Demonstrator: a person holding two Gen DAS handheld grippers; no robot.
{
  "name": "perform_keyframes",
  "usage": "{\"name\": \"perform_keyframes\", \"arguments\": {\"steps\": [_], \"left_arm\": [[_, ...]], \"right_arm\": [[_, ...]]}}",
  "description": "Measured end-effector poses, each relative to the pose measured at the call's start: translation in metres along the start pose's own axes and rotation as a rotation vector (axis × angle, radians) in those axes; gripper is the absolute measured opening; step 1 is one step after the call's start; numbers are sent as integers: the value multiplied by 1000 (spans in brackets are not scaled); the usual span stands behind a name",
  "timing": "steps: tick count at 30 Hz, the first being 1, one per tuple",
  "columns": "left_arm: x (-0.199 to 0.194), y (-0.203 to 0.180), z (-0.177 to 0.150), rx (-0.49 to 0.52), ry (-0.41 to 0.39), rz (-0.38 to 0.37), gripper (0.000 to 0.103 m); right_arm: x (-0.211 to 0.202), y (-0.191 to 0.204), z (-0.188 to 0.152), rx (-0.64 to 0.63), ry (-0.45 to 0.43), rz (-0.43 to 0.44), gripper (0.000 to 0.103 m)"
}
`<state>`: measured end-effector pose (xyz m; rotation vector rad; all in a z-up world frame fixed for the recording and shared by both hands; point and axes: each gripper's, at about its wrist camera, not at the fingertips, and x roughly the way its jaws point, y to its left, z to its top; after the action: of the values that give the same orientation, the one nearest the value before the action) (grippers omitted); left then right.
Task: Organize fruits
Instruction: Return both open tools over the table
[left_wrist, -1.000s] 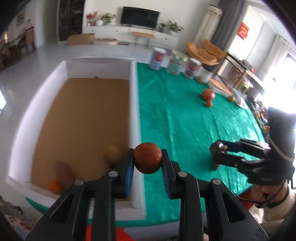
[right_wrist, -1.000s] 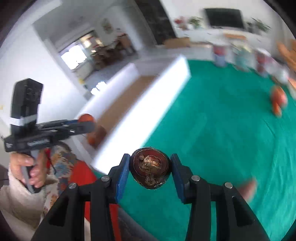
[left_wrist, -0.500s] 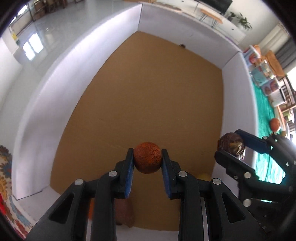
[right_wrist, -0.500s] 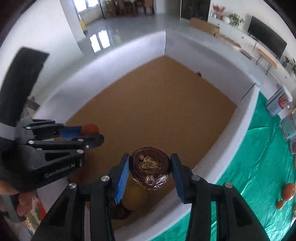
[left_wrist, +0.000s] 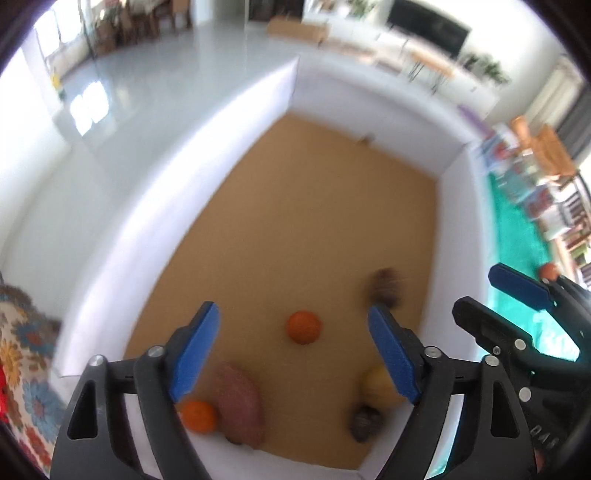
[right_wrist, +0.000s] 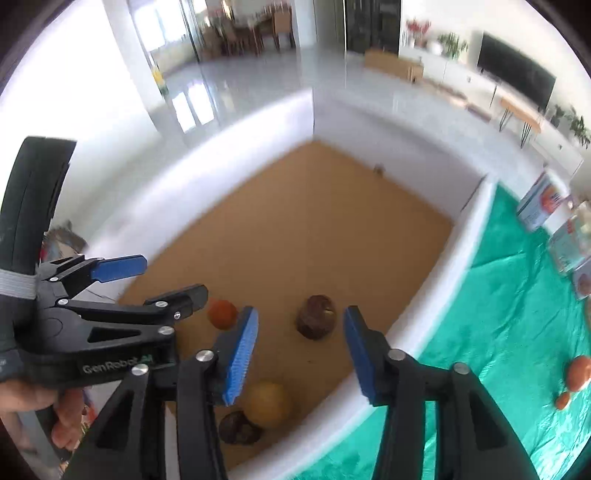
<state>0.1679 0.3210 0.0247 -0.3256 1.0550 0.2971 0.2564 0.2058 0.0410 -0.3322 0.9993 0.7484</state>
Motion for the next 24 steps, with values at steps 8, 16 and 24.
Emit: {"name": "perform_keyframes", "arguments": {"steps": [8,16,24], "left_arm": [[-81,-100,-85,262,-231,-234,98],[-1,-204,-194,442,-142,-365,97],[53,-233,-229,567,-216,-238,97]], "right_arm": [[-117,-68,-129,70,-231,-79,84],[-143,-177,-375,449,-192,-431,84],[-164,-223,-494,720,-196,-585,87]]}}
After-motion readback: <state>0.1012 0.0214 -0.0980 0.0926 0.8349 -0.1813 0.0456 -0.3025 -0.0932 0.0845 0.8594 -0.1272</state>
